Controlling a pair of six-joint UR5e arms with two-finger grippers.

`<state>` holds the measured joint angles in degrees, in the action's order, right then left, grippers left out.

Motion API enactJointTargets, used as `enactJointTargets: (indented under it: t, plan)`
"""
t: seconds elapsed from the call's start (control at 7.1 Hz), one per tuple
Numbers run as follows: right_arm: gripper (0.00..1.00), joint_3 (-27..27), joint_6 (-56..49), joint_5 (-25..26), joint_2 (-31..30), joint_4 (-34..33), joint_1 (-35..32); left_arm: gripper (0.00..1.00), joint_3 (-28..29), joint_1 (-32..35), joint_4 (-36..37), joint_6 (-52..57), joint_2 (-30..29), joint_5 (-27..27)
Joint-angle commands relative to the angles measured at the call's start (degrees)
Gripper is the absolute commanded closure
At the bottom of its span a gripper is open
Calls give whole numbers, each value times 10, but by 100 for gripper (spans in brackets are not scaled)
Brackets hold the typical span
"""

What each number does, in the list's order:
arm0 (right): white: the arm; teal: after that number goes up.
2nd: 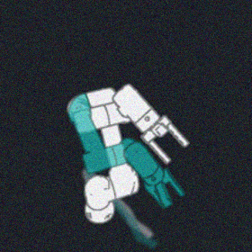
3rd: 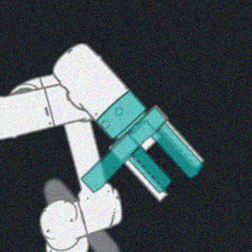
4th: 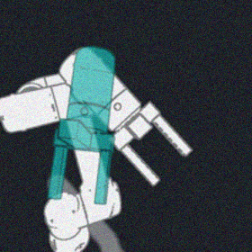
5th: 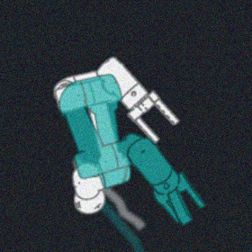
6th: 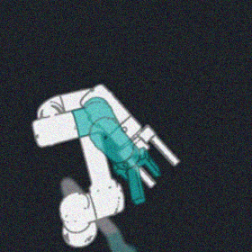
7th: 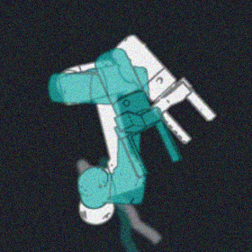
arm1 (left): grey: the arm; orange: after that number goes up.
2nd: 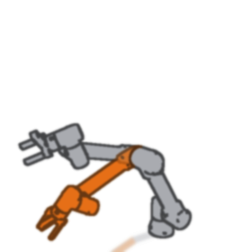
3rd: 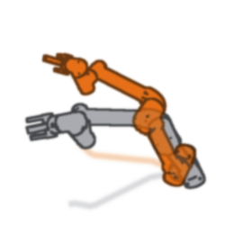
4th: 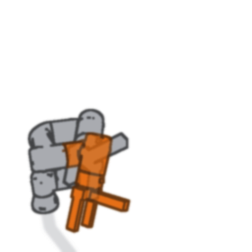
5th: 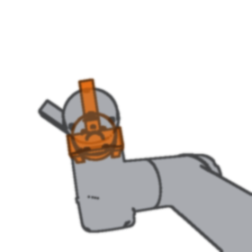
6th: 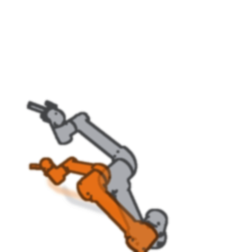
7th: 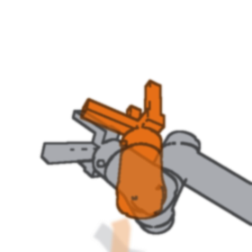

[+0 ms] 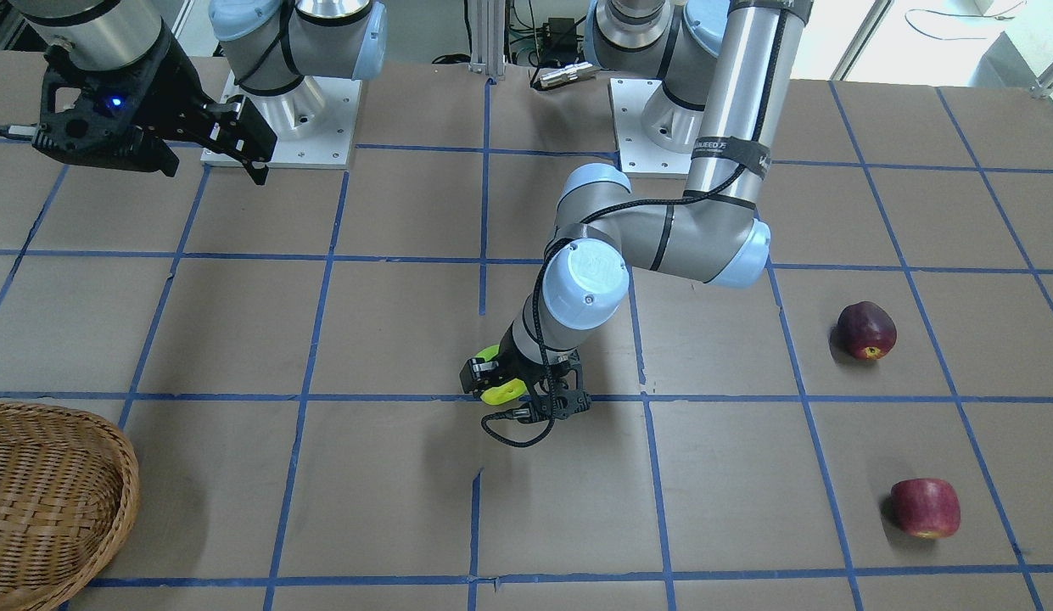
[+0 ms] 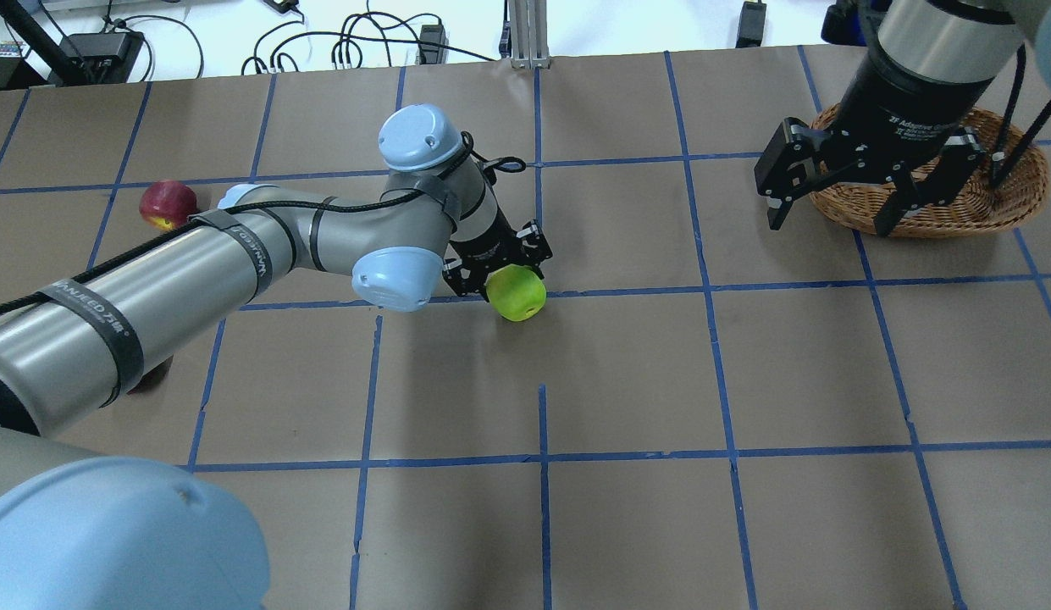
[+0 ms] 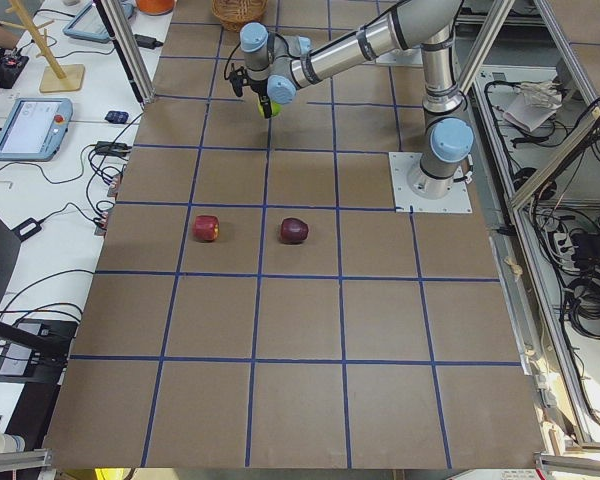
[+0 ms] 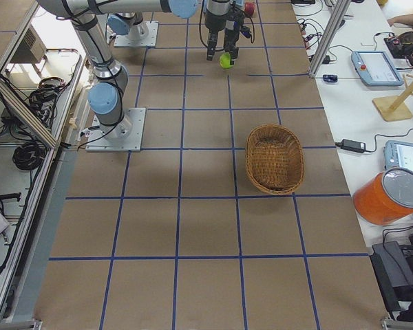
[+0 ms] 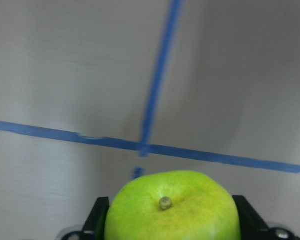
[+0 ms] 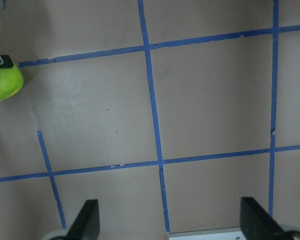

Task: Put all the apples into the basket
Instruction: 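Carry the green apple toward the right arm and release it mid-table, then lower right gripper onto green apple while left gripper reaches dark red apple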

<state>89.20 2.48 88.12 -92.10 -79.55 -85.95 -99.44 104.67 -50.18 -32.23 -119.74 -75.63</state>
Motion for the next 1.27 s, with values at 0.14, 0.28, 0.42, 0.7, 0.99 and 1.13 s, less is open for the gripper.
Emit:
enactJointTargets:
  t: [0.14,0.28,0.42,0.7,0.99,1.13]
  plan:
    - [0,-3,6,0,53,-33,3,0,23,-18,-19,-13,18,5]
    - [0,-2,1,-1,69,-95,3,0,48,-58,-45,-11,30,8]
    - [0,-5,10,-9,101,-117,-11,0,68,-95,-116,19,53,7]
    - [0,-6,1,-40,158,-190,-83,0,54,-154,-231,213,120,-71]
    - [0,-4,2,-44,232,-303,-174,0,-11,-285,-241,522,177,-188]
    - [0,-3,7,-48,244,-308,-198,0,-30,-342,-230,624,194,-188]
